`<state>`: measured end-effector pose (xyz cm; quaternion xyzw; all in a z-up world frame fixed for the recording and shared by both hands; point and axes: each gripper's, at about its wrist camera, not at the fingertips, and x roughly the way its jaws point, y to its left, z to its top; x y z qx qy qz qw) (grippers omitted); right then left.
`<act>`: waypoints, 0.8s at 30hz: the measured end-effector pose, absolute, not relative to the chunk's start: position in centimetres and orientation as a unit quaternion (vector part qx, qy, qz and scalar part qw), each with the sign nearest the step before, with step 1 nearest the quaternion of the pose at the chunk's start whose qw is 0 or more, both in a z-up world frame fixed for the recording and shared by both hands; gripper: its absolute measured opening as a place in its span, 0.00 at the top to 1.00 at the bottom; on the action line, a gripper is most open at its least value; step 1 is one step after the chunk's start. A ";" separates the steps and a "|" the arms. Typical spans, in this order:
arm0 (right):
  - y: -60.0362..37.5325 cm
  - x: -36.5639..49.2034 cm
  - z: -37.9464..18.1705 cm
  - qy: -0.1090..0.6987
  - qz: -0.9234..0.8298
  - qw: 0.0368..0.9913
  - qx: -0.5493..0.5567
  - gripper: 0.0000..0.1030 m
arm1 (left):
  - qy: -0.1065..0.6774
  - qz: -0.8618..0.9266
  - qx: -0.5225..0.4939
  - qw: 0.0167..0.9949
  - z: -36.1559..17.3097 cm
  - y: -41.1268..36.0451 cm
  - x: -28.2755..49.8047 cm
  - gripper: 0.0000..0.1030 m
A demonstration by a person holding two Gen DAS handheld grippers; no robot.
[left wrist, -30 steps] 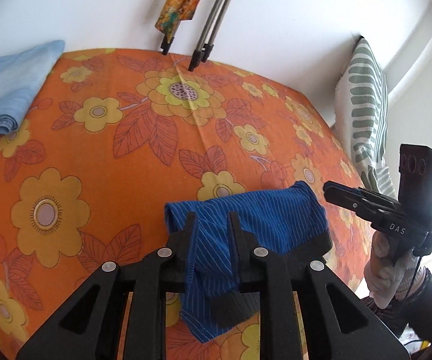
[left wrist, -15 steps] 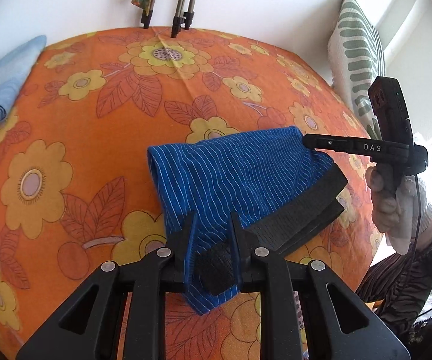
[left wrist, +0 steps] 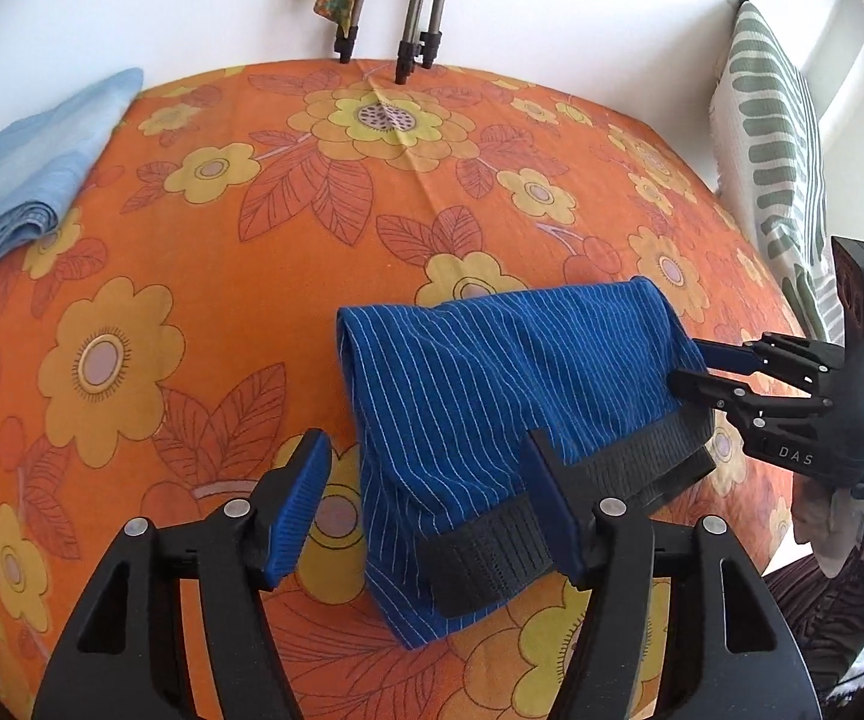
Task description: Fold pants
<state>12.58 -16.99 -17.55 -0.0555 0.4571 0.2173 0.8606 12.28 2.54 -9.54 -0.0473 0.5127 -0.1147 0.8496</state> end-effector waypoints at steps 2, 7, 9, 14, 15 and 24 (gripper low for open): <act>-17.7 12.8 -17.2 0.454 0.212 0.864 -0.044 0.46 | 0.518 -0.107 -0.050 0.847 -9.9 2.7 12.4 0.37; -19.0 14.3 -17.7 0.477 0.221 0.851 0.009 0.46 | 0.525 -0.097 -0.047 0.844 -10.5 2.6 12.8 0.37; -19.2 14.6 -18.1 0.484 0.224 0.846 0.023 0.46 | 0.526 -0.096 -0.044 0.844 -10.5 2.4 12.8 0.37; -19.0 14.7 -18.2 0.480 0.227 0.847 0.020 0.46 | 0.526 -0.091 -0.026 0.845 -10.7 1.8 12.8 0.37; -18.9 14.7 -18.2 0.479 0.229 0.848 0.018 0.45 | 0.526 -0.091 -0.025 0.845 -10.8 1.7 12.8 0.37; -17.5 14.2 -18.2 0.467 0.255 0.847 0.009 0.54 | 0.521 -0.101 -0.014 0.847 -11.4 0.8 12.7 0.49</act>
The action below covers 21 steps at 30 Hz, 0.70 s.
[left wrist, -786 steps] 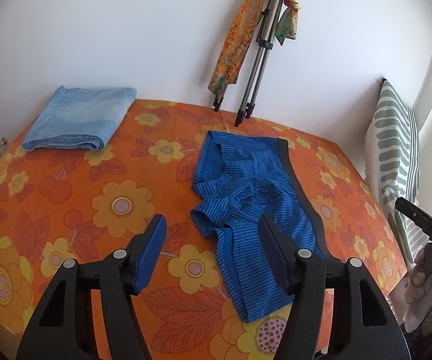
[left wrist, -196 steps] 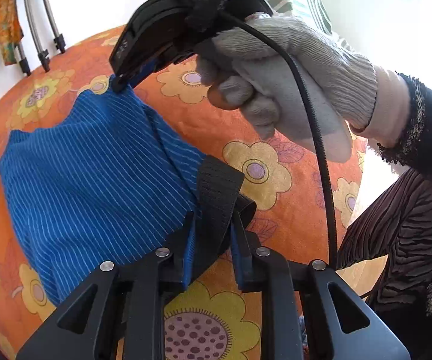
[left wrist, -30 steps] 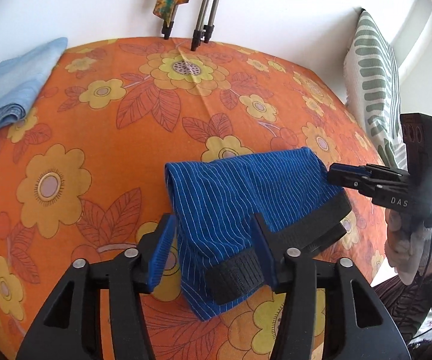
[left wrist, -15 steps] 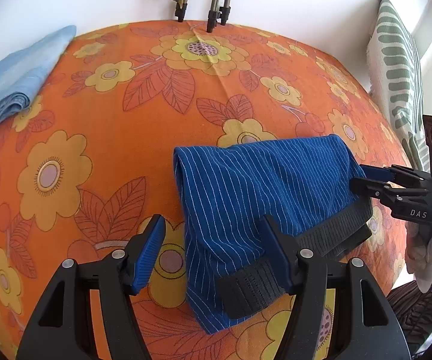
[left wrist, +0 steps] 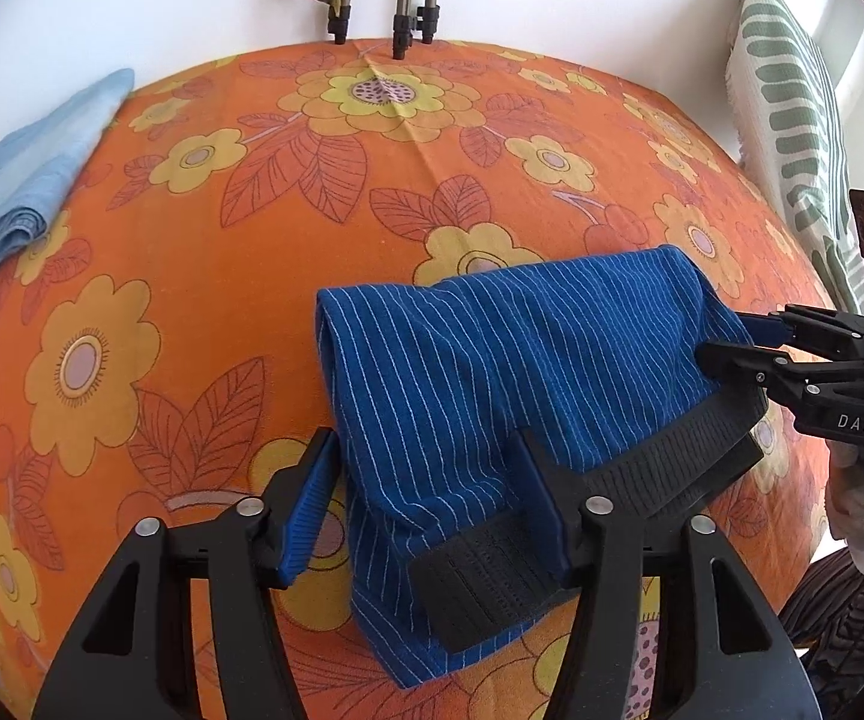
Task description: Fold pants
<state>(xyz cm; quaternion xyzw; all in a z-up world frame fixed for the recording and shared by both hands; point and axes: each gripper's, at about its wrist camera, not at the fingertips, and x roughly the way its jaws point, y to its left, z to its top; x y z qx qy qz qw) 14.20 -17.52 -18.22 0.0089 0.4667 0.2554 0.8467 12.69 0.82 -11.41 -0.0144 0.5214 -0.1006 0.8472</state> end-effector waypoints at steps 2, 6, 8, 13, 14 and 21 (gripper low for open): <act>-17.0 14.0 -18.2 0.466 0.262 0.845 0.007 0.60 | 0.516 -0.103 -0.008 0.851 -11.3 0.5 12.6 0.58; -16.6 14.0 -18.3 0.467 0.266 0.843 0.024 0.71 | 0.512 -0.107 -0.018 0.852 -11.1 0.6 12.6 0.75; -16.8 14.2 -18.4 0.470 0.270 0.839 0.040 0.83 | 0.511 -0.107 -0.031 0.853 -11.0 0.8 12.6 0.81; -16.8 14.4 -18.2 0.474 0.271 0.835 0.066 0.87 | 0.505 -0.104 -0.044 0.856 -10.5 0.8 12.4 0.85; -16.7 14.4 -18.0 0.471 0.272 0.837 0.068 0.88 | 0.502 -0.105 -0.043 0.857 -10.3 0.8 12.3 0.85; -15.7 14.2 -14.2 0.428 0.290 0.852 0.081 0.89 | 0.474 -0.102 -0.039 0.874 -8.3 1.3 11.7 0.86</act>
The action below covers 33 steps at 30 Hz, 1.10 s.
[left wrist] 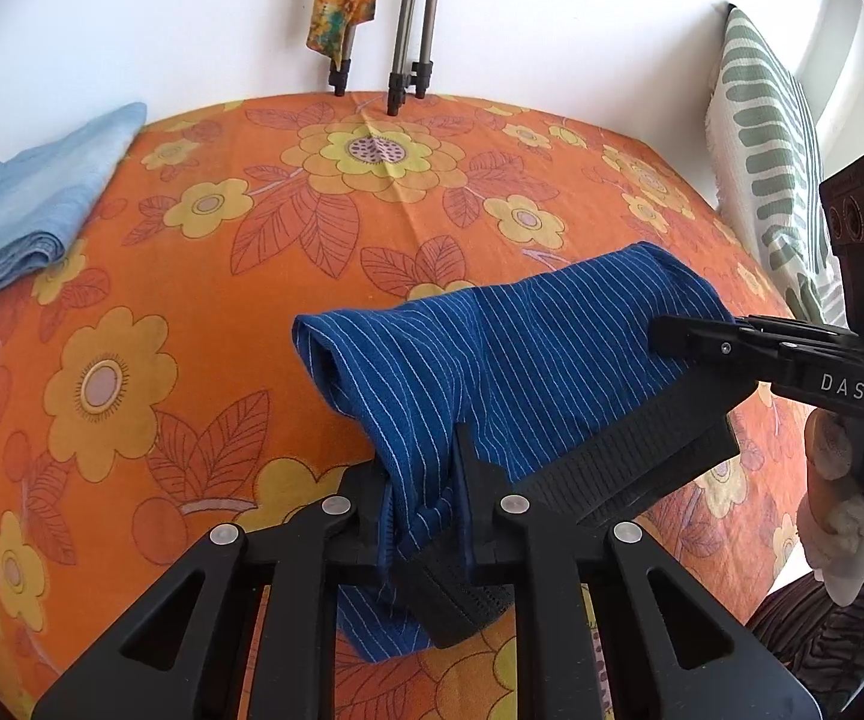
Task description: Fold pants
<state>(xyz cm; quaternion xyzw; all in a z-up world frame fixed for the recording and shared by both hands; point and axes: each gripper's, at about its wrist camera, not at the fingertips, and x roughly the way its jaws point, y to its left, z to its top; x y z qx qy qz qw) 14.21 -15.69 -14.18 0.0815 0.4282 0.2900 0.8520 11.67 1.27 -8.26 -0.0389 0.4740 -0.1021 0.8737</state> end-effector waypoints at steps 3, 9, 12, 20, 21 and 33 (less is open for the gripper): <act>-14.9 14.2 -13.0 0.418 0.297 0.854 0.089 0.89 | 0.459 -0.095 -0.052 0.882 -7.0 2.4 11.7 0.86; -11.6 14.4 -9.8 0.380 0.316 0.867 0.061 0.89 | 0.431 -0.069 -0.079 0.896 -4.7 6.5 12.5 0.86; -9.6 15.6 -8.2 0.365 0.329 0.869 0.058 0.89 | 0.414 -0.050 -0.077 0.906 -3.3 8.8 13.0 0.86; -0.9 21.3 -3.9 0.332 0.364 0.870 0.028 0.89 | 0.380 0.004 -0.084 0.921 -0.1 17.6 16.4 0.86; 0.5 22.0 -3.4 0.329 0.368 0.869 0.025 0.89 | 0.376 0.010 -0.084 0.923 0.3 18.8 17.0 0.86; 16.5 32.5 -2.3 0.307 0.382 0.872 0.001 0.89 | 0.336 0.085 -0.055 0.936 0.9 31.3 23.9 0.86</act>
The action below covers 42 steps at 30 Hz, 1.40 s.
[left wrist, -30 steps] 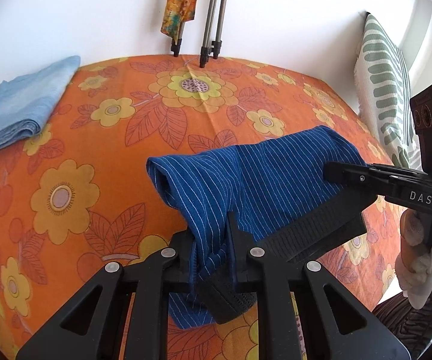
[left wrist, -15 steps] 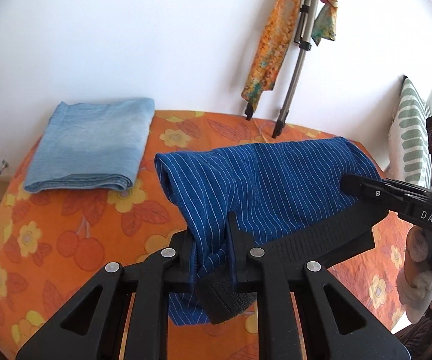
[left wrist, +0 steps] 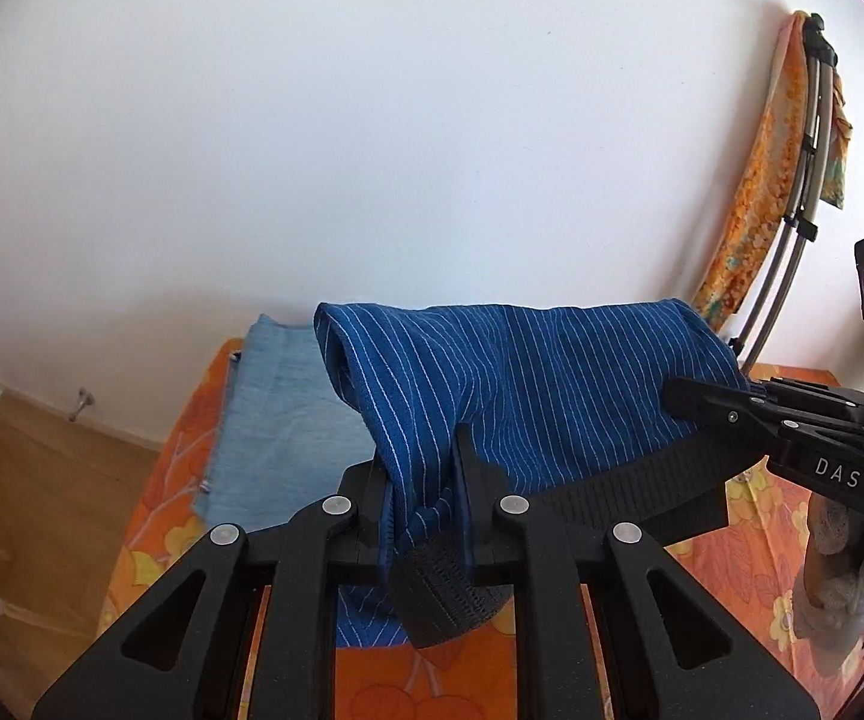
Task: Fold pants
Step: 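Carry the folded briefs with both tools onto the folded light-blue cloth, then lower the briefs onto the cloth and open both tools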
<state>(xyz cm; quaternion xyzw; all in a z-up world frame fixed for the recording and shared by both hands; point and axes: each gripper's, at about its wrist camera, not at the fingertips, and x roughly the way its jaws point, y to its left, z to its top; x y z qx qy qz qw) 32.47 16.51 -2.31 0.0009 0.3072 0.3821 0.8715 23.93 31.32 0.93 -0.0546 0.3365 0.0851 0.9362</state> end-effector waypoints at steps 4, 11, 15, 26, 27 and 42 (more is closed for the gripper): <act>20.7 35.5 -4.2 0.311 0.384 0.869 0.008 0.89 | 0.339 0.109 -0.068 0.932 -0.8 35.2 25.8 0.86; 26.0 38.4 -8.1 0.323 0.374 0.869 -0.016 0.89 | 0.362 0.136 -0.066 0.920 -4.7 38.5 28.5 0.86; 27.0 39.6 -9.1 0.329 0.369 0.869 -0.023 0.89 | 0.369 0.144 -0.084 0.915 -6.4 40.1 29.3 0.86; 27.0 41.7 -11.4 0.360 0.350 0.864 -0.031 0.86 | 0.391 0.174 -0.077 0.901 -7.8 40.8 30.4 0.69; 26.9 41.8 -11.5 0.362 0.342 0.867 -0.032 0.86 | 0.393 0.184 -0.074 0.898 -7.8 40.9 30.3 0.65; 23.5 39.1 -9.2 0.350 0.318 0.880 -0.052 0.60 | 0.377 0.197 -0.084 0.901 -5.2 40.2 25.3 0.58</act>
